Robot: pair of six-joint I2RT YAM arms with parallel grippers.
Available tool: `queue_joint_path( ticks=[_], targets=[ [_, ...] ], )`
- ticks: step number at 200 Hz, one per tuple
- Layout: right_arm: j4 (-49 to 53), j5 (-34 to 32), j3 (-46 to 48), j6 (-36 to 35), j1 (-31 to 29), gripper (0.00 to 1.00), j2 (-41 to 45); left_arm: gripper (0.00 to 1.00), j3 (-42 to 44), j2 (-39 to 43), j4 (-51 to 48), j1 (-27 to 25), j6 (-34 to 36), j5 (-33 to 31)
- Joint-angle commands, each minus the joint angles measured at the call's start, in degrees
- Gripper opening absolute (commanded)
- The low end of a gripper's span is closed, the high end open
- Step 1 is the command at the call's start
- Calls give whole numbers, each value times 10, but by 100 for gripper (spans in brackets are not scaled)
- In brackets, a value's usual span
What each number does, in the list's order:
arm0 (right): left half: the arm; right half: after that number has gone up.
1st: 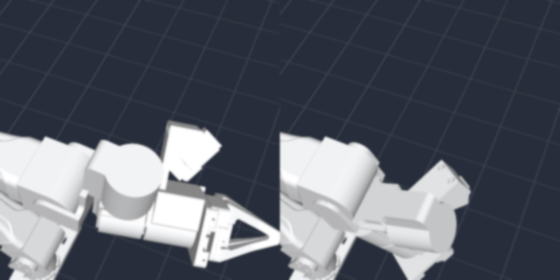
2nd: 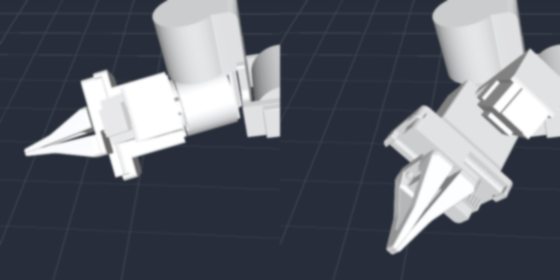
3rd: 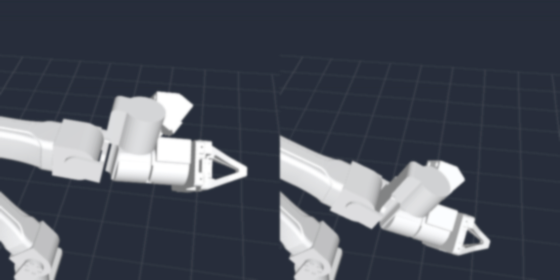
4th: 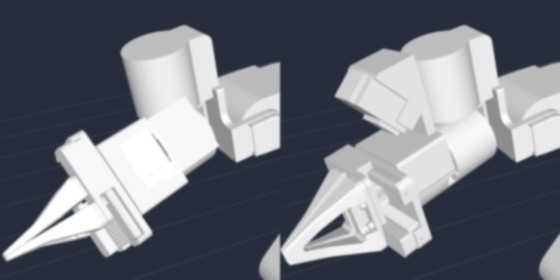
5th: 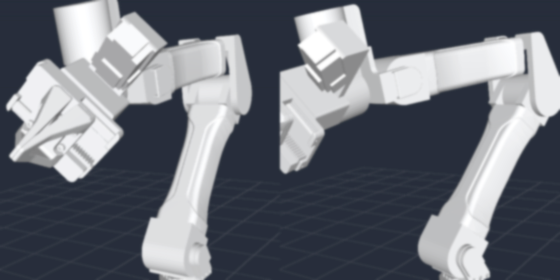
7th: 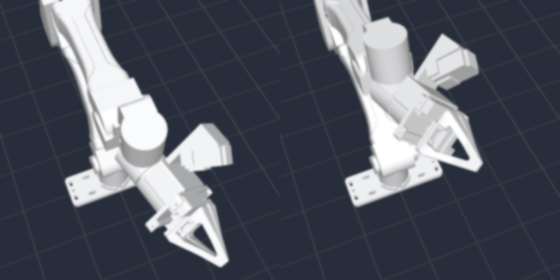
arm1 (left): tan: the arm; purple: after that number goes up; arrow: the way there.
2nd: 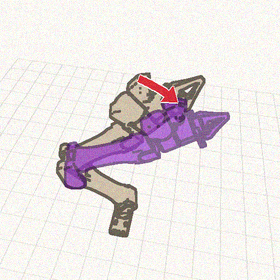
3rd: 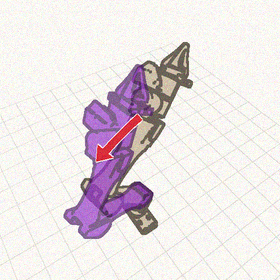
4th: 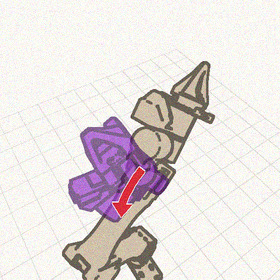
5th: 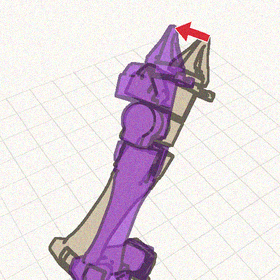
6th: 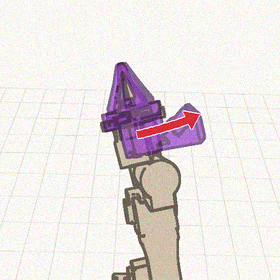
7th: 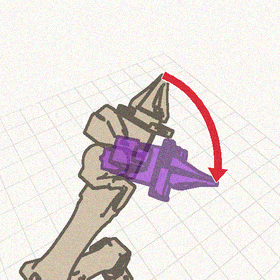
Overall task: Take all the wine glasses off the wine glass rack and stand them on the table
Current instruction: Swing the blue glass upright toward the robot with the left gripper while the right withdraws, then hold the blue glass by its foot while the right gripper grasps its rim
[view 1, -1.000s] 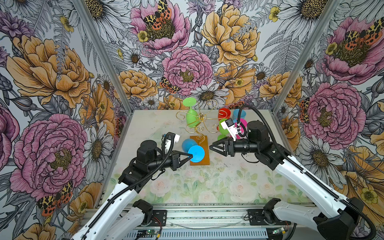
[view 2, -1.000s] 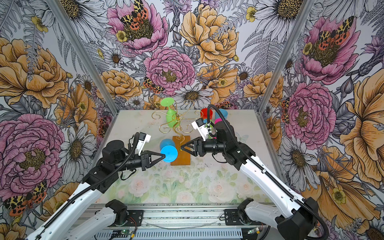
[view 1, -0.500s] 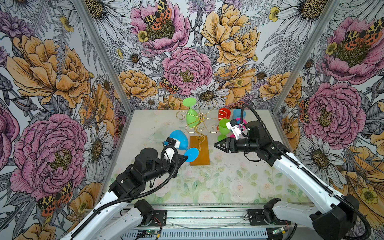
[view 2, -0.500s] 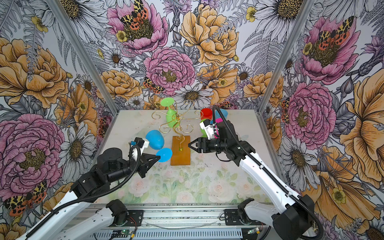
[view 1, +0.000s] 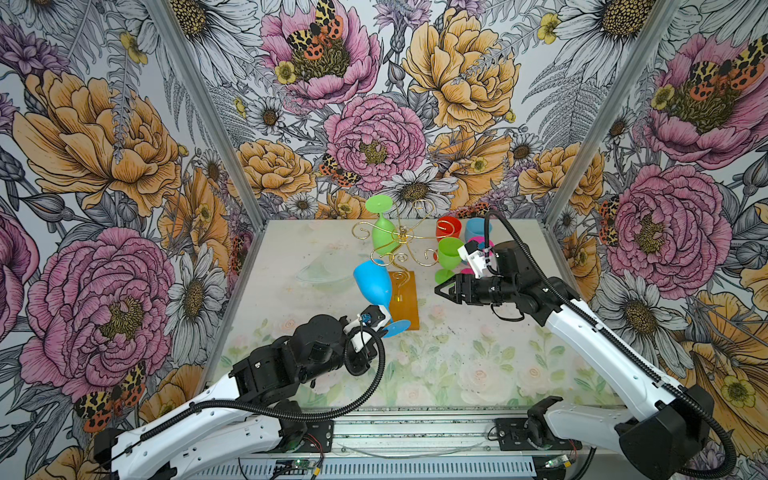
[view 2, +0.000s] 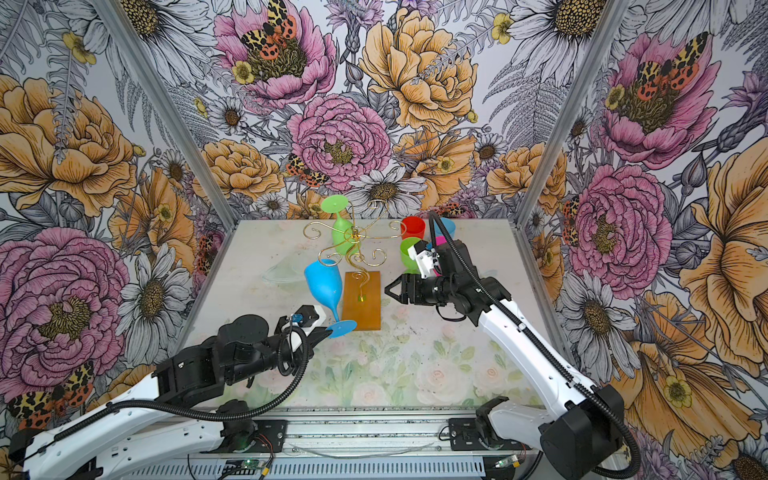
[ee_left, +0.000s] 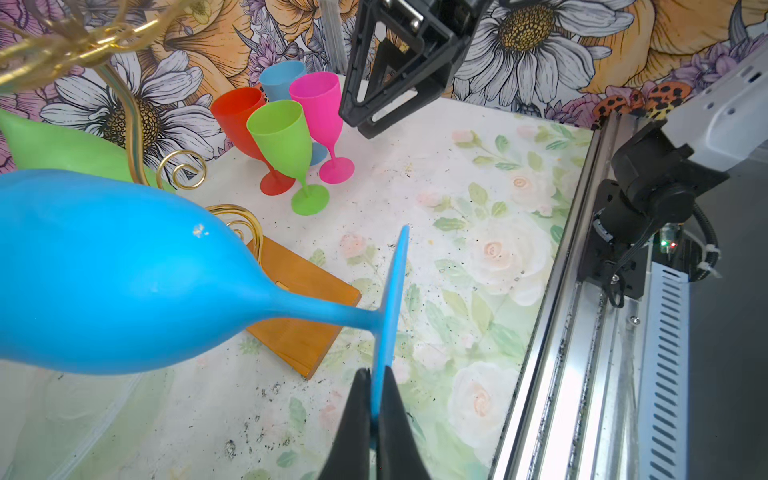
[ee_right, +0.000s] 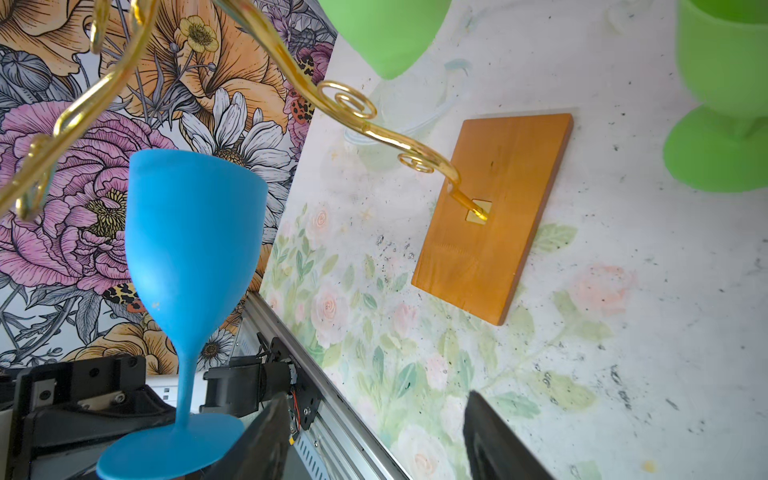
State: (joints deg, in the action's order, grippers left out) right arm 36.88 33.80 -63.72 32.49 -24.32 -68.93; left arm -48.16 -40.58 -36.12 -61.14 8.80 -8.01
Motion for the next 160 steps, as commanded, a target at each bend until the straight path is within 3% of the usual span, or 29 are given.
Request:
queue_joint_path(
  ticks=[1, 47, 90, 160],
  targets=[
    [18, -12, -20, -8, 9, 67, 15, 0, 7, -7, -6, -22, 45, -66],
    [49, -11, -35, -14, 21, 65, 22, 0, 17, -18, -4, -61, 124, -114],
    [71, -6, -59, -17, 25, 65, 16, 0, 50, -13, -1, -116, 234, -215],
    [74, 58, -83, -19, 16, 64, -13, 0, 102, -31, 35, -194, 378, -340]
  ],
)
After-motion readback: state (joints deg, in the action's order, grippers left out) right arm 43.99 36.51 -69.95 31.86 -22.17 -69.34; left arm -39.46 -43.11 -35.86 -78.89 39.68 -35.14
